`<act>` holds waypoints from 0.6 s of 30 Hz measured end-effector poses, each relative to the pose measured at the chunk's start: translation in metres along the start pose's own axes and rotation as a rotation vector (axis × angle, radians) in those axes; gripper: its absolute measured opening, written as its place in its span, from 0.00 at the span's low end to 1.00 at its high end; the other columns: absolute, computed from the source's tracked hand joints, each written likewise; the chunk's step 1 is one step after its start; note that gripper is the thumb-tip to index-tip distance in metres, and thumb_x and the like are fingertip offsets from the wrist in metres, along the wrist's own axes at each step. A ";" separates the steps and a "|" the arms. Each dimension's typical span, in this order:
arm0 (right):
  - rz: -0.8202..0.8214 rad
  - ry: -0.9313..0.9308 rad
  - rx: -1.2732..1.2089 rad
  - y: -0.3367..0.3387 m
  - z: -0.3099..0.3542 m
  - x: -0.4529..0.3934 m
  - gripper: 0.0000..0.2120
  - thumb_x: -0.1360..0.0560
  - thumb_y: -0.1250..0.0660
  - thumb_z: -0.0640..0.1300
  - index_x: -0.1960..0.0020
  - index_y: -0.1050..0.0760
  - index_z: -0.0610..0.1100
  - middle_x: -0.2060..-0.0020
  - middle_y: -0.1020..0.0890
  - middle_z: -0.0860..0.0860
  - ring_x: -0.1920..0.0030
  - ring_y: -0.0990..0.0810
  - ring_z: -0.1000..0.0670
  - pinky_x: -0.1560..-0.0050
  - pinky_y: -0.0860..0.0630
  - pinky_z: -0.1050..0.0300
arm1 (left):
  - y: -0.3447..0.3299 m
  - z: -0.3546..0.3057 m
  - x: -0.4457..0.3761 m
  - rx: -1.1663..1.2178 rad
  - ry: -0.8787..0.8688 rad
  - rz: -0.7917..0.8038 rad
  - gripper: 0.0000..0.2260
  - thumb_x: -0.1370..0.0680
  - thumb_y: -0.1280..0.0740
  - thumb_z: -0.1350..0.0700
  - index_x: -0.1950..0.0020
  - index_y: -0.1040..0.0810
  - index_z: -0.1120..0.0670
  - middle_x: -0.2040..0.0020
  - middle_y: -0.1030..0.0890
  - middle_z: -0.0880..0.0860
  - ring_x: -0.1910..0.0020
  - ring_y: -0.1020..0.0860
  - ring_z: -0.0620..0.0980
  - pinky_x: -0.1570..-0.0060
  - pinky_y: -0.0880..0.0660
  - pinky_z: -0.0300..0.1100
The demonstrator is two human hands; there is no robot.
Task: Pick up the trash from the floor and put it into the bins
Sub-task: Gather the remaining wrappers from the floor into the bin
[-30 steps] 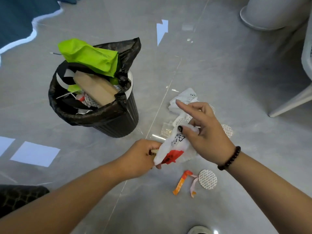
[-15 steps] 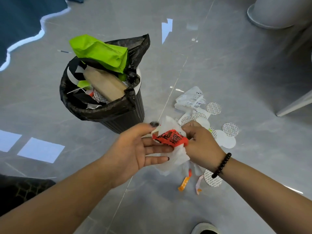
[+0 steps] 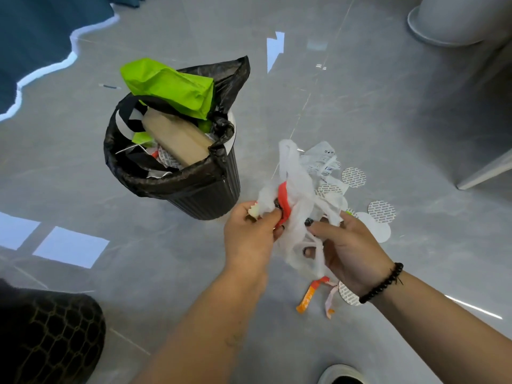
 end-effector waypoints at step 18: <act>0.114 -0.101 0.142 -0.023 0.064 -0.007 0.06 0.29 0.36 0.27 0.54 0.22 0.34 0.66 0.17 0.43 0.69 0.17 0.51 0.69 0.20 0.65 | 0.001 -0.011 0.010 -0.474 -0.291 0.568 0.19 0.34 0.29 0.76 0.55 0.17 0.52 0.60 0.15 0.48 0.59 0.17 0.45 0.61 0.20 0.38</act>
Point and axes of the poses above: each hand's wrist, its own x-axis away from the middle knuckle, its own y-axis out of the back of the hand, z = x × y, the point moved 4 cm from there along -x, towards the middle knuckle
